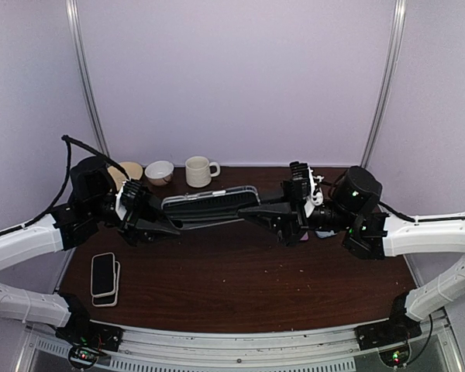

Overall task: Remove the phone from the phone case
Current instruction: Remove the phone from the bottom left corner of the phone case.

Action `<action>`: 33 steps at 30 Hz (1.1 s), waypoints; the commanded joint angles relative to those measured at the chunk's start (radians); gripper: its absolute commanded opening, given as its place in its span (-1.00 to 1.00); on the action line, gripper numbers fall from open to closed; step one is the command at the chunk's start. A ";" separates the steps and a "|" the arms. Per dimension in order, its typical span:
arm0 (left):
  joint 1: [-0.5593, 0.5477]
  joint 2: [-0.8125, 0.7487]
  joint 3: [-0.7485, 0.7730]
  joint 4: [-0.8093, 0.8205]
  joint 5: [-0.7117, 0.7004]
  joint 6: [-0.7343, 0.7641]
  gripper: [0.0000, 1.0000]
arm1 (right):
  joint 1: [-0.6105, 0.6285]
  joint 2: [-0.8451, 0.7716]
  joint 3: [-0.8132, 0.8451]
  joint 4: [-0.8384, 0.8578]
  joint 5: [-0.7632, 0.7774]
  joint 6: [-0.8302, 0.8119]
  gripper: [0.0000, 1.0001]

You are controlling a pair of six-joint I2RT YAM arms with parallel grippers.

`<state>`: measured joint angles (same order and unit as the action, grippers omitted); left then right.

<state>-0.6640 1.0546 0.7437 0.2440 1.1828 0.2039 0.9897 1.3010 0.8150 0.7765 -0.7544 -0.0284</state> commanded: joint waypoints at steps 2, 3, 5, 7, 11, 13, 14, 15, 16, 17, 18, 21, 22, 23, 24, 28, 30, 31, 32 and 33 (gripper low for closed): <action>-0.009 -0.017 -0.008 0.014 -0.005 0.033 -0.50 | 0.002 -0.008 0.050 0.078 -0.017 0.018 -1.00; -0.009 -0.017 -0.007 0.015 -0.005 0.034 -0.50 | 0.001 -0.008 0.050 0.074 -0.019 0.018 -1.00; -0.011 -0.016 -0.008 0.015 -0.006 0.034 -0.50 | 0.003 -0.009 0.049 0.070 -0.022 0.018 -1.00; -0.011 -0.015 -0.008 0.015 -0.002 0.033 -0.50 | 0.006 -0.008 0.049 0.063 -0.023 0.016 -1.00; -0.013 -0.015 -0.008 0.015 -0.002 0.034 -0.50 | 0.010 -0.005 0.049 0.052 -0.025 0.010 -1.00; -0.014 -0.015 -0.007 0.013 -0.002 0.034 -0.50 | 0.011 -0.005 0.049 0.050 -0.025 0.009 -1.00; -0.014 -0.015 -0.008 0.011 0.001 0.036 -0.50 | 0.012 -0.005 0.049 0.051 -0.026 0.008 -1.00; -0.015 -0.016 -0.008 0.010 0.000 0.037 -0.50 | 0.012 -0.005 0.050 0.048 -0.028 0.008 -1.00; -0.015 -0.016 -0.006 0.008 0.000 0.037 -0.51 | 0.012 -0.005 0.050 0.045 -0.030 0.008 -1.00; -0.016 -0.015 -0.006 0.008 0.000 0.038 -0.53 | 0.013 -0.005 0.050 0.043 -0.032 0.008 -1.00; -0.016 -0.016 -0.006 0.007 0.001 0.039 -0.55 | 0.013 -0.005 0.050 0.041 -0.032 0.008 -1.00; -0.018 -0.016 -0.007 0.005 0.002 0.043 -0.59 | 0.015 -0.004 0.051 0.033 -0.039 0.008 -1.00; -0.019 -0.017 -0.008 0.004 0.005 0.043 -0.60 | 0.017 -0.003 0.052 0.029 -0.042 0.008 -1.00; -0.020 -0.016 -0.008 0.002 0.007 0.048 -0.62 | 0.017 -0.002 0.052 0.027 -0.046 0.009 -1.00; -0.020 -0.019 -0.008 -0.002 0.009 0.053 -0.63 | 0.018 -0.001 0.052 0.026 -0.052 0.011 -1.00; -0.024 -0.022 -0.007 -0.029 0.019 0.087 -0.69 | 0.022 0.002 0.051 0.015 -0.076 0.024 -1.00; -0.027 -0.025 -0.004 -0.055 0.025 0.116 -0.69 | 0.023 0.001 0.052 0.008 -0.085 0.028 -1.00; -0.030 -0.027 -0.003 -0.074 0.027 0.141 -0.70 | 0.023 0.002 0.052 0.008 -0.086 0.045 -1.00; -0.032 -0.031 0.000 -0.094 0.028 0.165 -0.69 | 0.023 0.004 0.052 0.009 -0.088 0.071 -1.00; -0.034 -0.036 0.002 -0.126 0.027 0.188 -0.69 | 0.023 0.004 0.050 0.009 -0.096 0.087 -1.00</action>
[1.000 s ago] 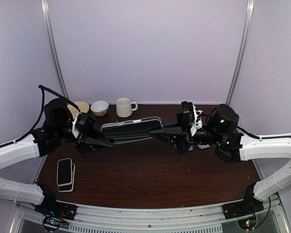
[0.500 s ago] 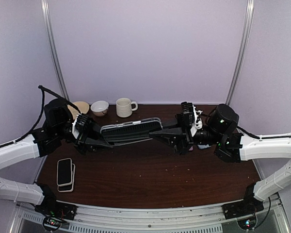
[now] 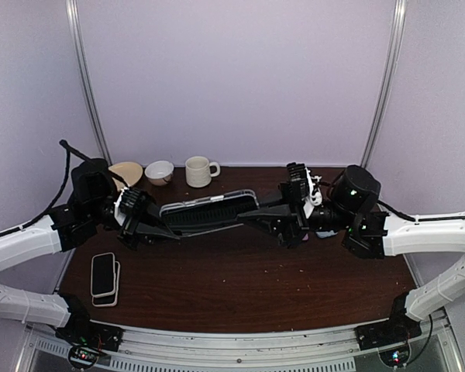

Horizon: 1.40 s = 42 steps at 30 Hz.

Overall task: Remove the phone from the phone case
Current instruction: Remove the phone from the bottom left corner of the phone case.

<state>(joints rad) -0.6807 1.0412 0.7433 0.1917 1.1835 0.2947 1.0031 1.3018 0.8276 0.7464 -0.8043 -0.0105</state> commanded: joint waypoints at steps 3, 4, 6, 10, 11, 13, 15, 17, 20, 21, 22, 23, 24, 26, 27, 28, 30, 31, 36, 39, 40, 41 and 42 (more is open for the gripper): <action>-0.025 -0.034 0.017 -0.169 0.018 0.184 -0.70 | 0.009 0.003 0.029 0.044 -0.068 0.124 -1.00; -0.027 -0.036 0.021 -0.197 0.016 0.209 -0.69 | 0.010 0.003 0.028 0.044 -0.078 0.146 -1.00; -0.034 -0.042 0.022 -0.230 0.008 0.241 -0.69 | 0.010 0.006 0.024 0.048 -0.097 0.194 -1.00; -0.055 -0.065 0.015 -0.272 -0.028 0.310 -0.69 | 0.012 0.026 0.018 0.076 -0.173 0.286 -1.00; -0.059 -0.068 0.013 -0.278 -0.032 0.322 -0.69 | 0.014 0.032 0.013 0.093 -0.189 0.304 -1.00; -0.069 -0.070 0.012 -0.288 -0.039 0.338 -0.70 | 0.018 0.041 0.011 0.099 -0.213 0.326 -1.00; -0.073 -0.069 0.013 -0.293 -0.040 0.347 -0.70 | 0.024 0.050 0.013 0.094 -0.232 0.332 -1.00; -0.075 -0.069 0.013 -0.293 -0.047 0.350 -0.72 | 0.030 0.058 0.015 0.096 -0.242 0.339 -1.00; -0.075 -0.067 0.015 -0.293 -0.060 0.346 -0.76 | 0.038 0.070 0.021 0.104 -0.258 0.356 -1.00; -0.075 -0.065 0.017 -0.293 -0.065 0.346 -0.77 | 0.041 0.074 0.023 0.105 -0.263 0.359 -1.00; -0.076 -0.064 0.017 -0.291 -0.069 0.342 -0.77 | 0.044 0.078 0.025 0.106 -0.268 0.363 -1.00; -0.076 -0.062 0.017 -0.291 -0.072 0.342 -0.77 | 0.048 0.083 0.027 0.109 -0.274 0.369 -1.00; -0.076 -0.061 0.016 -0.287 -0.076 0.337 -0.77 | 0.050 0.088 0.028 0.111 -0.280 0.374 -1.00; -0.075 -0.058 0.017 -0.282 -0.079 0.329 -0.76 | 0.056 0.097 0.031 0.112 -0.283 0.377 -1.00; -0.076 -0.059 0.017 -0.282 -0.078 0.328 -0.75 | 0.058 0.100 0.031 0.113 -0.282 0.376 -1.00; -0.076 -0.059 0.017 -0.281 -0.077 0.327 -0.72 | 0.058 0.102 0.030 0.112 -0.279 0.373 -1.00; -0.075 -0.059 0.017 -0.281 -0.077 0.327 -0.67 | 0.058 0.098 0.029 0.108 -0.272 0.365 -1.00; -0.075 -0.062 0.017 -0.281 -0.078 0.326 -0.64 | 0.058 0.094 0.029 0.102 -0.264 0.357 -1.00; -0.075 -0.065 0.019 -0.289 -0.097 0.329 -0.45 | 0.058 0.053 0.031 0.002 -0.210 0.258 -1.00; -0.076 -0.073 0.020 -0.293 -0.128 0.333 -0.28 | 0.058 0.018 0.030 -0.078 -0.171 0.175 -1.00; -0.076 -0.075 0.021 -0.298 -0.146 0.332 -0.20 | 0.058 0.005 0.030 -0.104 -0.160 0.147 -1.00; -0.076 -0.077 0.025 -0.305 -0.161 0.333 -0.14 | 0.057 -0.012 0.029 -0.132 -0.141 0.119 -1.00; -0.076 -0.080 0.029 -0.318 -0.177 0.340 -0.11 | 0.057 -0.030 0.028 -0.175 -0.119 0.090 -1.00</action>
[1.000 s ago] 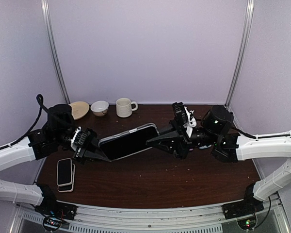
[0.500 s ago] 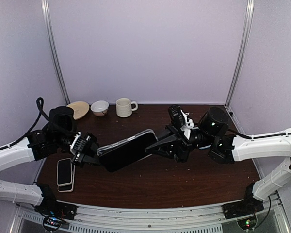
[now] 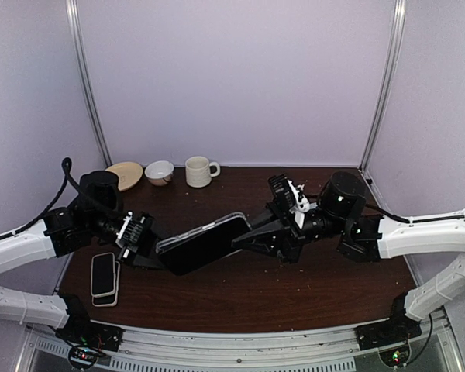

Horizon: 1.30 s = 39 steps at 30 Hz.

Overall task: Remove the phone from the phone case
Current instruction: Remove the phone from the bottom left corner of the phone case, then pass from the right arm to the left

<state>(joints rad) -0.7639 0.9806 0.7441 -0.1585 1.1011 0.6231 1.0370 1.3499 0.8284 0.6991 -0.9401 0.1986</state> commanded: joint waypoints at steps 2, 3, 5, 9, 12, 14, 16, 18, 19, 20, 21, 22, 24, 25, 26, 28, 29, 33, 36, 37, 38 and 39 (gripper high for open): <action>0.008 -0.027 0.031 0.015 -0.122 0.025 -0.06 | 0.020 -0.115 0.024 -0.186 0.070 -0.176 -1.00; 0.008 -0.031 0.031 0.011 -0.138 0.031 -0.05 | 0.018 -0.131 0.022 -0.212 0.095 -0.210 -1.00; 0.008 -0.040 0.029 0.013 -0.181 0.040 0.01 | 0.011 -0.169 0.018 -0.260 0.151 -0.261 -1.00; 0.008 -0.052 0.020 0.037 -0.344 0.055 0.01 | -0.004 -0.243 0.004 -0.331 0.249 -0.352 -1.00; 0.008 -0.068 0.006 0.075 -0.463 0.054 -0.01 | -0.010 -0.297 -0.011 -0.379 0.356 -0.431 -1.00; 0.008 -0.085 -0.011 0.108 -0.488 0.058 -0.03 | -0.014 -0.327 -0.017 -0.404 0.413 -0.480 -1.00; 0.008 -0.105 -0.029 0.135 -0.487 0.060 -0.03 | -0.018 -0.348 -0.016 -0.419 0.459 -0.518 -1.00; 0.008 -0.121 -0.041 0.151 -0.462 0.061 -0.04 | -0.018 -0.362 -0.015 -0.434 0.480 -0.560 -1.00; 0.008 -0.127 -0.046 0.152 -0.444 0.059 -0.05 | -0.018 -0.365 -0.014 -0.438 0.487 -0.581 -1.00; 0.008 -0.132 -0.049 0.152 -0.420 0.058 -0.07 | -0.018 -0.367 -0.014 -0.443 0.491 -0.600 -1.00; 0.008 -0.137 -0.052 0.152 -0.389 0.055 -0.10 | -0.018 -0.368 -0.015 -0.445 0.492 -0.620 -1.00; 0.008 -0.139 -0.057 0.181 -0.359 0.052 -0.14 | -0.018 -0.368 -0.015 -0.447 0.492 -0.635 -1.00; 0.008 -0.146 -0.071 0.215 -0.293 0.041 -0.19 | -0.018 -0.365 -0.018 -0.445 0.489 -0.662 -1.00; 0.008 -0.150 -0.080 0.236 -0.261 0.033 -0.20 | -0.018 -0.359 -0.018 -0.443 0.484 -0.675 -1.00; 0.008 -0.153 -0.087 0.253 -0.231 0.024 -0.20 | -0.018 -0.353 -0.018 -0.441 0.480 -0.688 -1.00; 0.008 -0.151 -0.095 0.284 -0.187 0.004 -0.21 | -0.018 -0.337 -0.015 -0.436 0.464 -0.698 -1.00; 0.008 -0.148 -0.094 0.287 -0.170 -0.003 -0.20 | -0.018 -0.328 -0.013 -0.431 0.451 -0.701 -1.00; 0.008 -0.137 -0.087 0.280 -0.134 -0.008 -0.21 | -0.018 -0.301 -0.006 -0.399 0.386 -0.689 -1.00; 0.008 -0.130 -0.084 0.268 -0.121 -0.008 -0.20 | -0.018 -0.286 0.002 -0.387 0.350 -0.678 -1.00; 0.007 -0.127 -0.082 0.267 -0.116 -0.008 -0.20 | -0.018 -0.281 0.004 -0.384 0.343 -0.673 -1.00; 0.006 -0.124 -0.079 0.262 -0.110 -0.008 -0.20 | -0.018 -0.277 0.006 -0.379 0.337 -0.668 -1.00; 0.007 -0.121 -0.076 0.257 -0.106 -0.007 -0.21 | -0.018 -0.276 0.006 -0.372 0.331 -0.663 -1.00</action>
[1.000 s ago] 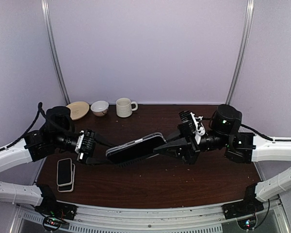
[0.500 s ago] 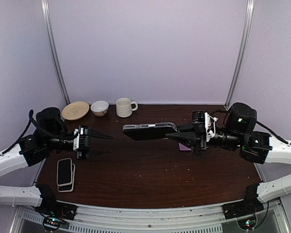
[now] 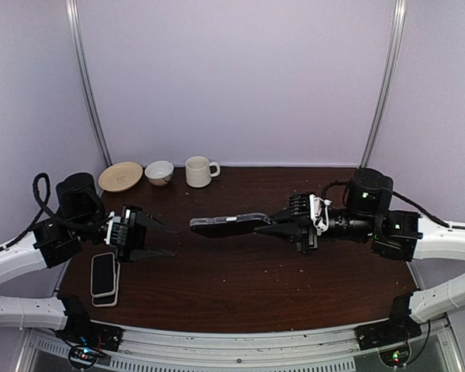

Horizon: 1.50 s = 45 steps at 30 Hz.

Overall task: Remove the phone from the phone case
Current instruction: Pass from the right arm to the left

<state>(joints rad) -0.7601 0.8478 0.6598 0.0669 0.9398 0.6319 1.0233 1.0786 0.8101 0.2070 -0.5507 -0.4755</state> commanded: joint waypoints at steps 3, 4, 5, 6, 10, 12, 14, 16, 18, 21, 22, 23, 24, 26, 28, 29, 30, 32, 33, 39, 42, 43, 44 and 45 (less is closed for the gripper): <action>-0.001 0.017 0.008 0.029 0.056 -0.015 -0.24 | -0.005 0.003 0.017 0.158 -0.069 0.037 -1.00; -0.002 0.017 0.008 0.030 0.054 -0.014 -0.24 | -0.005 0.005 0.017 0.167 -0.072 0.044 -1.00; -0.002 0.017 0.008 0.030 0.054 -0.014 -0.24 | -0.005 0.009 0.017 0.178 -0.076 0.050 -1.00; -0.004 0.017 0.008 0.030 0.053 -0.014 -0.24 | -0.005 0.014 0.019 0.182 -0.081 0.054 -1.00; -0.008 0.020 0.008 0.031 0.049 -0.016 -0.24 | -0.004 0.029 0.026 0.193 -0.102 0.067 -1.00; -0.010 0.020 0.007 0.037 0.044 -0.020 -0.24 | -0.005 0.035 0.031 0.195 -0.109 0.073 -1.00; -0.010 0.018 0.005 0.045 0.040 -0.027 -0.23 | -0.004 0.041 0.036 0.198 -0.118 0.078 -1.00; -0.011 0.016 0.003 0.048 0.035 -0.029 -0.23 | -0.005 0.047 0.041 0.198 -0.125 0.080 -1.00; -0.011 0.016 0.003 0.047 0.027 -0.029 -0.23 | -0.005 0.050 0.045 0.198 -0.131 0.083 -1.00; -0.011 0.014 0.001 0.047 0.015 -0.028 -0.23 | -0.004 0.054 0.049 0.198 -0.136 0.085 -1.00; -0.011 0.013 0.001 0.047 0.012 -0.026 -0.23 | -0.005 0.054 0.050 0.198 -0.141 0.086 -1.00; -0.010 0.013 0.001 0.048 0.008 -0.027 -0.23 | -0.005 0.055 0.050 0.197 -0.143 0.086 -1.00; -0.011 0.011 0.001 0.049 0.005 -0.026 -0.23 | -0.005 0.055 0.050 0.195 -0.145 0.086 -1.00; -0.011 0.008 0.001 0.051 -0.001 -0.026 -0.23 | -0.005 0.055 0.052 0.186 -0.148 0.085 -1.00; -0.011 0.006 0.000 0.050 -0.007 -0.027 -0.23 | -0.005 0.052 0.051 0.178 -0.151 0.083 -1.00; -0.011 0.007 0.000 0.050 -0.009 -0.027 -0.23 | -0.004 0.052 0.051 0.176 -0.153 0.082 -1.00; -0.011 0.007 0.001 0.051 -0.013 -0.026 -0.23 | -0.005 0.051 0.050 0.172 -0.155 0.082 -1.00; -0.010 0.007 0.001 0.050 -0.019 -0.027 -0.23 | -0.005 0.050 0.050 0.163 -0.162 0.081 -1.00; -0.010 0.006 0.003 0.051 -0.023 -0.028 -0.23 | -0.005 0.050 0.050 0.162 -0.163 0.080 -1.00; -0.011 0.015 0.003 0.039 -0.030 -0.022 -0.23 | -0.003 0.052 0.050 0.169 -0.180 0.085 -1.00; -0.011 0.017 0.006 0.034 -0.041 -0.017 -0.23 | -0.003 0.053 0.050 0.173 -0.192 0.088 -1.00; -0.011 0.018 0.006 0.034 -0.048 -0.018 -0.23 | -0.003 0.053 0.050 0.172 -0.197 0.088 -1.00; -0.012 0.016 0.006 0.034 -0.053 -0.017 -0.23 | -0.003 0.053 0.050 0.167 -0.202 0.086 -1.00; -0.011 0.015 0.006 0.034 -0.057 -0.017 -0.23 | -0.003 0.053 0.050 0.163 -0.204 0.085 -1.00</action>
<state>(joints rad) -0.7712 0.8623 0.6598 0.0711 0.9340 0.6174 1.0145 1.1419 0.8146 0.3096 -0.6788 -0.4107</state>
